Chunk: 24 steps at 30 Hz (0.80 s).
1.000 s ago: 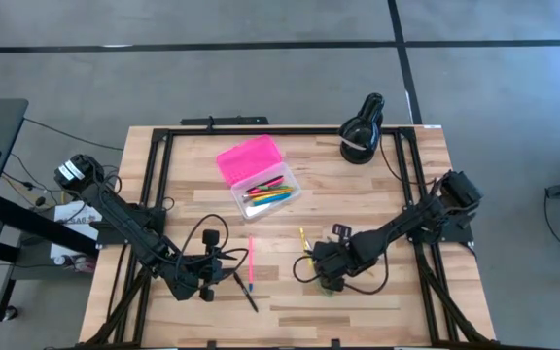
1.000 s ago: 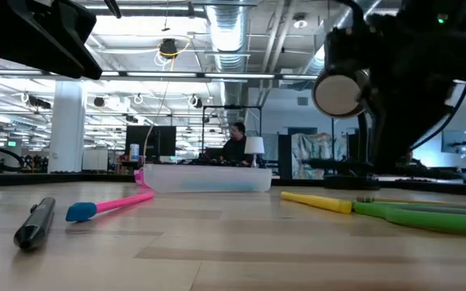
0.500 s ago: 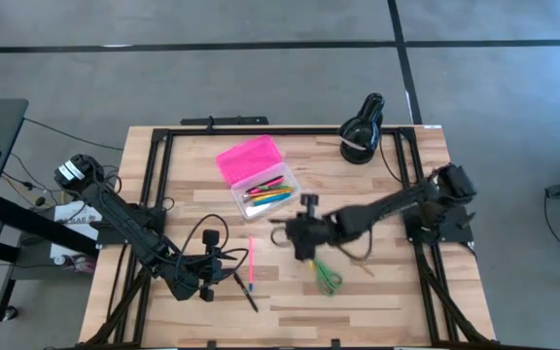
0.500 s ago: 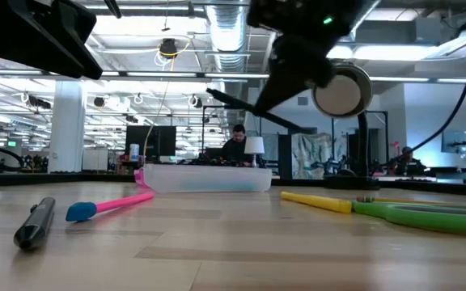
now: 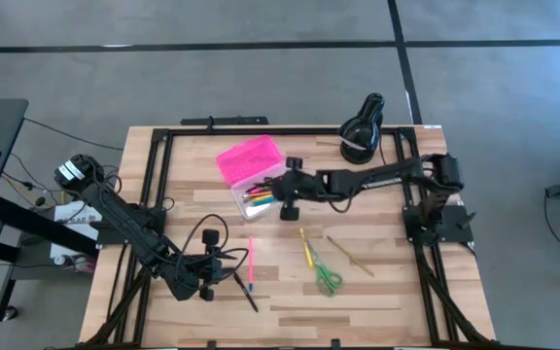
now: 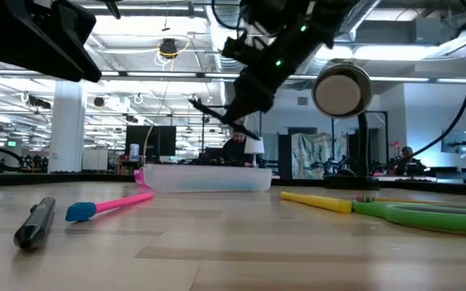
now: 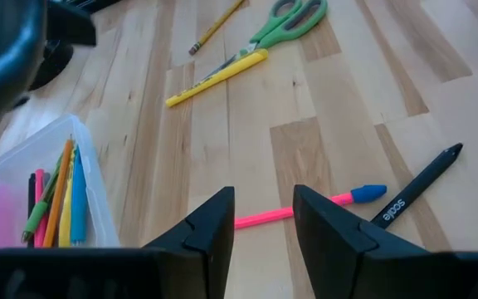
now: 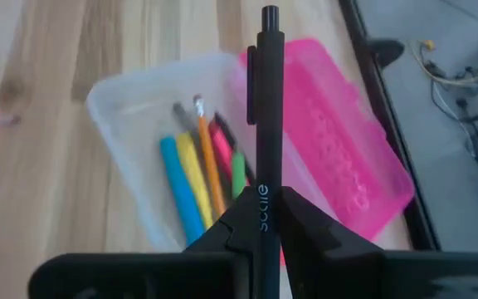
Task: Pick & place school supplies into a supply box
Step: Put the right black pen into the black supply box, then put the black pen into the black supply box
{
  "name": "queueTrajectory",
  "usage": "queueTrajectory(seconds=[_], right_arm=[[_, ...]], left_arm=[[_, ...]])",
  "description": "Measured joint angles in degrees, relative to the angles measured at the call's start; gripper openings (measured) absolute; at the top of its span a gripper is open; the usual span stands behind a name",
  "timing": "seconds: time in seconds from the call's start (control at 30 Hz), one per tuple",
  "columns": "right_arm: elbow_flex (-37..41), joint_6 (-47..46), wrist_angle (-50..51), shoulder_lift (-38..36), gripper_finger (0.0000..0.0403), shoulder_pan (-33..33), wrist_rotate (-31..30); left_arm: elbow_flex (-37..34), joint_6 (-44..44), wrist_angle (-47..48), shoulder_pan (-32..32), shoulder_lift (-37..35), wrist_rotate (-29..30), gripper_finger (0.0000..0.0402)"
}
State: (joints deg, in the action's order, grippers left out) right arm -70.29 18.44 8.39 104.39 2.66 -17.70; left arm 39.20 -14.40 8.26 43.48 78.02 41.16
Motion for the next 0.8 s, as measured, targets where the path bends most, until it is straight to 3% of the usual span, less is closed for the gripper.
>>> queueTrajectory(seconds=[0.37,0.8], right_arm=[[-2.18,1.4,-0.72,6.77,0.0023,3.12,1.87],[-2.44,1.04,-1.15,6.7,0.0083,4.27,3.92]], left_arm=[[0.0,-1.0,1.43,-0.02,0.0,0.18,0.012],[0.0,-1.04,1.38,0.0,0.0,0.2,0.012]])
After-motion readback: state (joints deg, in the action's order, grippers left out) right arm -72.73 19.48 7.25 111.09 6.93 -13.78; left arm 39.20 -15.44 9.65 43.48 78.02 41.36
